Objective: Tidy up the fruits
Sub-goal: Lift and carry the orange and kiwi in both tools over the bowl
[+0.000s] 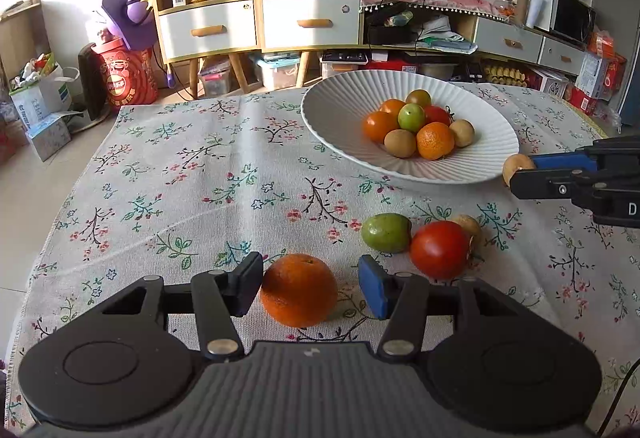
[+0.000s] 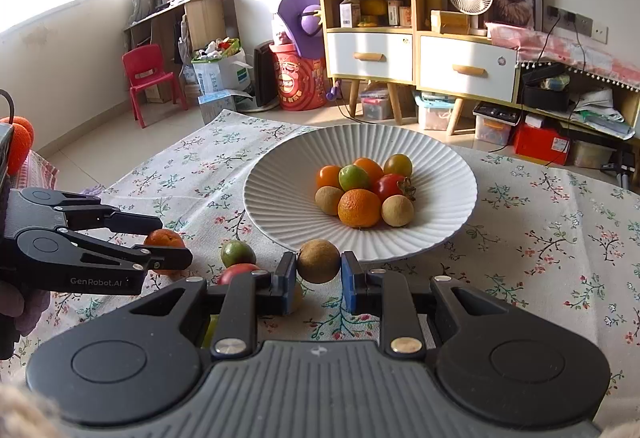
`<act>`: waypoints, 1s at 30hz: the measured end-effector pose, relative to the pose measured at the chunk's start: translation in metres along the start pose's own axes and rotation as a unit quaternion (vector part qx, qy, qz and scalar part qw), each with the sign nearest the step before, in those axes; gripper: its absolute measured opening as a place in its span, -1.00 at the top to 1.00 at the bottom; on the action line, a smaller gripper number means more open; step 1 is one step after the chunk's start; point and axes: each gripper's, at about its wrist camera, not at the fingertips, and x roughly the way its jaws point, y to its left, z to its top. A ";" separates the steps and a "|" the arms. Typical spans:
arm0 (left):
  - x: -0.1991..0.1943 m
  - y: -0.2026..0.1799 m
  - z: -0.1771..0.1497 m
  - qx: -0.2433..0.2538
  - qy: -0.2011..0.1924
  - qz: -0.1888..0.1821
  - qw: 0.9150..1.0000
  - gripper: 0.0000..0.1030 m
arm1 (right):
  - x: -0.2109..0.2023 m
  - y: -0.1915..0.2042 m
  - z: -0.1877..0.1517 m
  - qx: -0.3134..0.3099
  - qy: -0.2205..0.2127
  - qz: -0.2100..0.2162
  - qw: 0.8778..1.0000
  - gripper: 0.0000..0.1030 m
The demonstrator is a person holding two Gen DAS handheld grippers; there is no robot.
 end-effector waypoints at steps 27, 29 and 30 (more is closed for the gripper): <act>0.017 -0.041 0.057 -0.043 -0.048 -0.107 0.992 -0.01 | 0.023 -0.044 0.026 0.033 -0.012 -0.047 0.998 0.58; 0.025 -0.042 0.060 -0.043 -0.051 -0.108 0.992 -0.01 | 0.029 -0.051 0.025 0.035 -0.008 -0.054 0.998 0.58; 0.028 -0.041 0.061 -0.043 -0.052 -0.110 0.992 -0.01 | 0.032 -0.053 0.024 0.035 -0.005 -0.058 0.998 0.58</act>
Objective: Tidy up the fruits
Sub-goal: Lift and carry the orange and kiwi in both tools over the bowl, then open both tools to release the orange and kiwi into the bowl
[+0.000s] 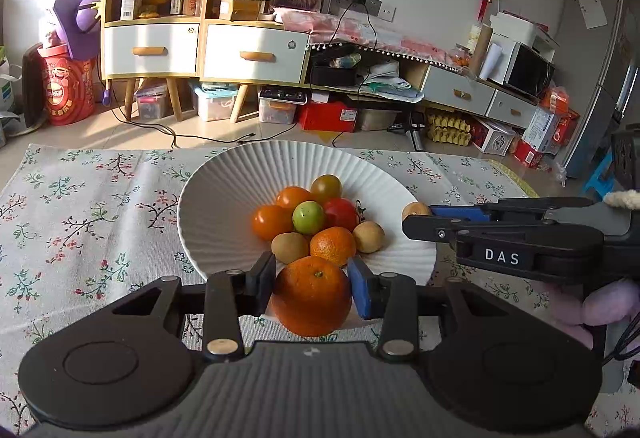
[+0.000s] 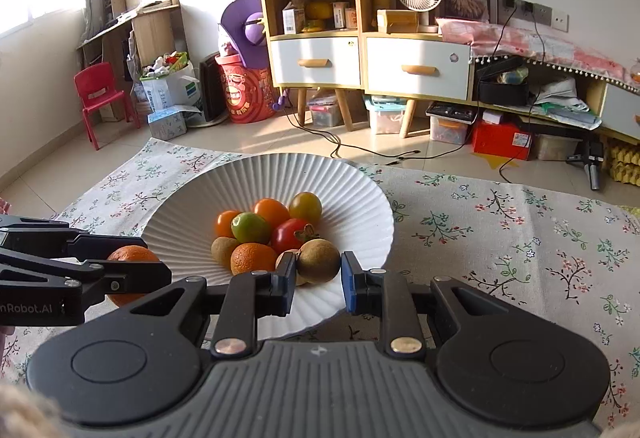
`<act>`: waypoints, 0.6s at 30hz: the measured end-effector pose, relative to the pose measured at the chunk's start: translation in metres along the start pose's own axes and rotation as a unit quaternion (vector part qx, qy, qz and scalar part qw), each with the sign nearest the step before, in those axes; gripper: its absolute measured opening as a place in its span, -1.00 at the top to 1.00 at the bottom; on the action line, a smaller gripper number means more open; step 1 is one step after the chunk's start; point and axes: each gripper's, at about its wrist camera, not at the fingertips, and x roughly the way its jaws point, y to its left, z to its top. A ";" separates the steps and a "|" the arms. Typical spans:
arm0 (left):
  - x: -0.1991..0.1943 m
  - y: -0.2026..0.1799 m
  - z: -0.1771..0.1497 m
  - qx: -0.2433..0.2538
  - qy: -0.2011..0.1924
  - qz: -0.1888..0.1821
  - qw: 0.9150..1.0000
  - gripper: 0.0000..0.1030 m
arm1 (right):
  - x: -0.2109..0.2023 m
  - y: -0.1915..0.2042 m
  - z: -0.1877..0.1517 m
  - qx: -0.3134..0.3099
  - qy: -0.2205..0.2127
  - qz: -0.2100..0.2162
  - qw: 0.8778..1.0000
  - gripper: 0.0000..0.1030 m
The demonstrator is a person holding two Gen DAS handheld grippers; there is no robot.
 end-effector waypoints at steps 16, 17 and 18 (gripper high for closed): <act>0.009 -0.003 0.008 0.013 -0.020 -0.005 1.000 -0.29 | 0.010 -0.001 0.003 -0.004 0.001 0.001 1.000 0.49; 0.007 -0.003 0.008 0.016 -0.021 -0.002 1.000 -0.36 | 0.008 -0.001 0.003 -0.003 0.001 0.002 1.000 0.46; 0.005 -0.003 0.008 0.017 -0.022 0.000 1.000 -0.44 | 0.007 0.000 0.004 -0.002 0.000 0.002 1.000 0.37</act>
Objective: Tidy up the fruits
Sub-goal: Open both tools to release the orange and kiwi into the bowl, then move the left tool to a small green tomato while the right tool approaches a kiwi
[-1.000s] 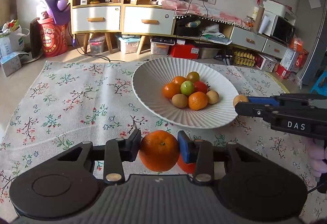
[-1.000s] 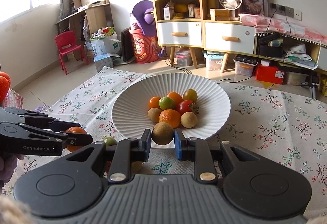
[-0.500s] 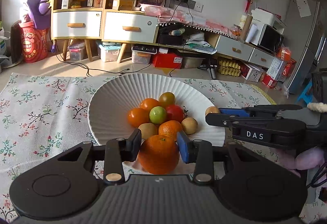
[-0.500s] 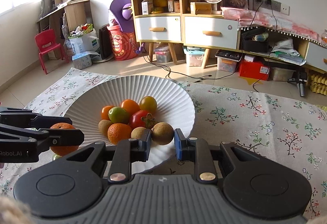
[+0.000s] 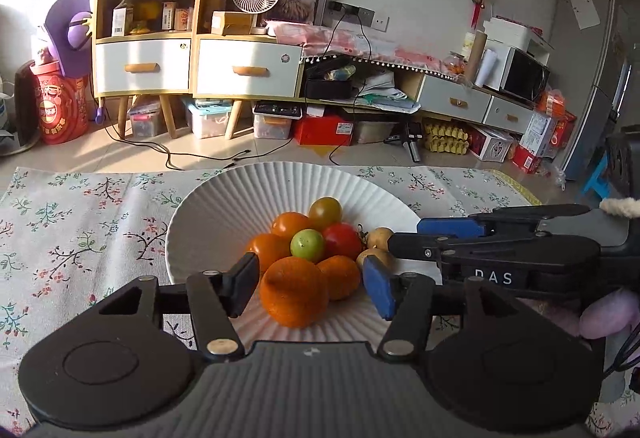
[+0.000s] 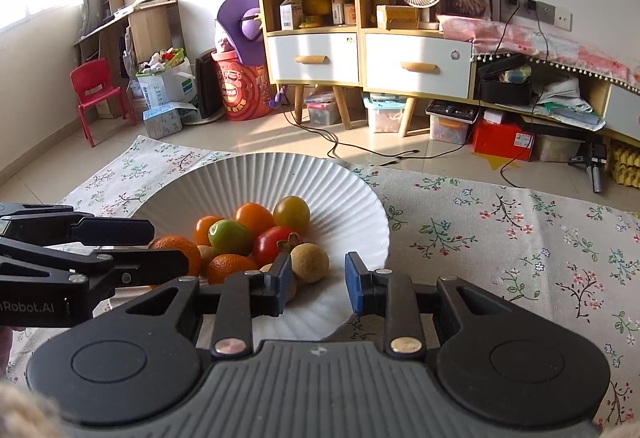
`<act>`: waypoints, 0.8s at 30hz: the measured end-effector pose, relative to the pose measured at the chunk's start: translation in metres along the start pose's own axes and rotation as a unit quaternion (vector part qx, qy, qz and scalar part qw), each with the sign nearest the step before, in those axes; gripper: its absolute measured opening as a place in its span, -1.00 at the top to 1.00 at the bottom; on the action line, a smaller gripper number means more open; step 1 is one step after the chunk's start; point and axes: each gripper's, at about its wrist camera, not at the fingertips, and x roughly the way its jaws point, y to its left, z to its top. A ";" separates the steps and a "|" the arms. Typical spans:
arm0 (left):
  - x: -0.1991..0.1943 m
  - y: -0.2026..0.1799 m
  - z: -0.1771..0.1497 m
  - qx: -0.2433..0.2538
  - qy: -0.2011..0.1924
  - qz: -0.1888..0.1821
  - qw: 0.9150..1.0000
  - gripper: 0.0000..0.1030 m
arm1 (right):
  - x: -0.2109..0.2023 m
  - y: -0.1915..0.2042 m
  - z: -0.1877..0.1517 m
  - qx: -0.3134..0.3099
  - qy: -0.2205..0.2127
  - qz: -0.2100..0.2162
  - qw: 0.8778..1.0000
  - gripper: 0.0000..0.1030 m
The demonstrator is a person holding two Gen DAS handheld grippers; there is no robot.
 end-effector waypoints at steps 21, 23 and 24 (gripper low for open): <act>-0.051 0.006 -0.015 -0.002 0.036 0.040 0.999 -0.94 | -0.043 0.011 -0.007 0.015 0.003 -0.008 1.000 -0.49; -0.056 0.005 -0.019 0.001 0.038 0.041 0.998 -0.94 | -0.047 0.015 -0.010 0.012 0.003 -0.004 1.000 -0.53; -0.057 0.005 -0.021 0.001 0.040 0.042 0.998 -0.94 | -0.048 0.017 -0.012 0.010 0.004 0.000 1.000 -0.57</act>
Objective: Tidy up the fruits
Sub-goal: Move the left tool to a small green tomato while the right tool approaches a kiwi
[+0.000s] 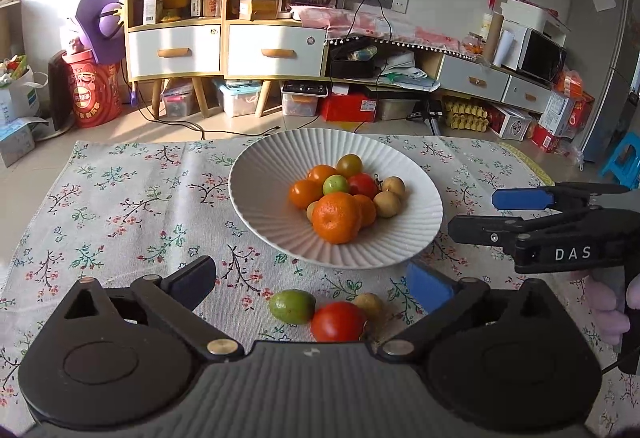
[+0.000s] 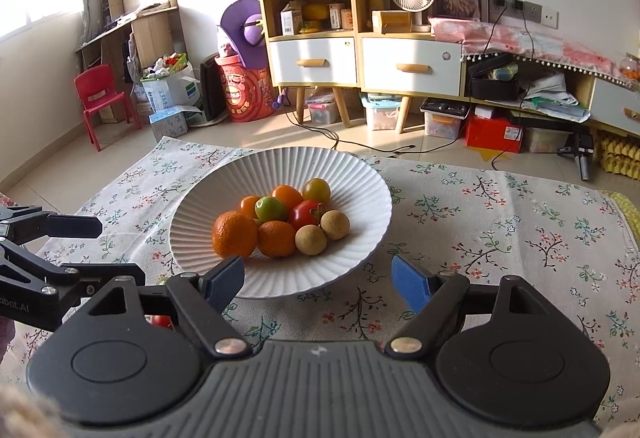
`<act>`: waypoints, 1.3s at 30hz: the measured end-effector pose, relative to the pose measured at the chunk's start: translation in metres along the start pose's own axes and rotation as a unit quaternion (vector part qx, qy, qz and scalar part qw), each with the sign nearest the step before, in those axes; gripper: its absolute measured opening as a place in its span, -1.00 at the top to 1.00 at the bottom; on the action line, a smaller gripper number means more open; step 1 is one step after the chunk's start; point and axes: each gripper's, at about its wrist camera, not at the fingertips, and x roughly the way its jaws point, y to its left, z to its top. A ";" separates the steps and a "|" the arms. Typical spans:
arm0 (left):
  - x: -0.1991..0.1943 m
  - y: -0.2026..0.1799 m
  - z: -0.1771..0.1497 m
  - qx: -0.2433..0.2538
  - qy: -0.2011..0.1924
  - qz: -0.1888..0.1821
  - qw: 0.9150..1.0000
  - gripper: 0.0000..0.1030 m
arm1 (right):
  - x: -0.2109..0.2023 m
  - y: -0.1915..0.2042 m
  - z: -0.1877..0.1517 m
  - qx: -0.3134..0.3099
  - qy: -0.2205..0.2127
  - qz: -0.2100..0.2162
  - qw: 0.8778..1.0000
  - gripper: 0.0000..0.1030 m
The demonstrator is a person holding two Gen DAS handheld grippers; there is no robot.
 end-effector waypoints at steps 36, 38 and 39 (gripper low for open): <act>0.012 -0.008 -0.066 0.000 0.047 -0.032 0.998 -0.52 | 0.002 0.027 -0.046 -0.042 0.052 0.004 0.998 -0.83; 0.012 -0.010 -0.068 0.002 0.042 -0.036 0.998 -0.44 | 0.003 0.027 -0.047 -0.051 0.052 0.011 0.997 -0.78; 0.013 -0.012 -0.068 0.005 0.037 -0.038 0.999 -0.34 | 0.004 0.026 -0.047 -0.055 0.052 0.013 0.997 -0.75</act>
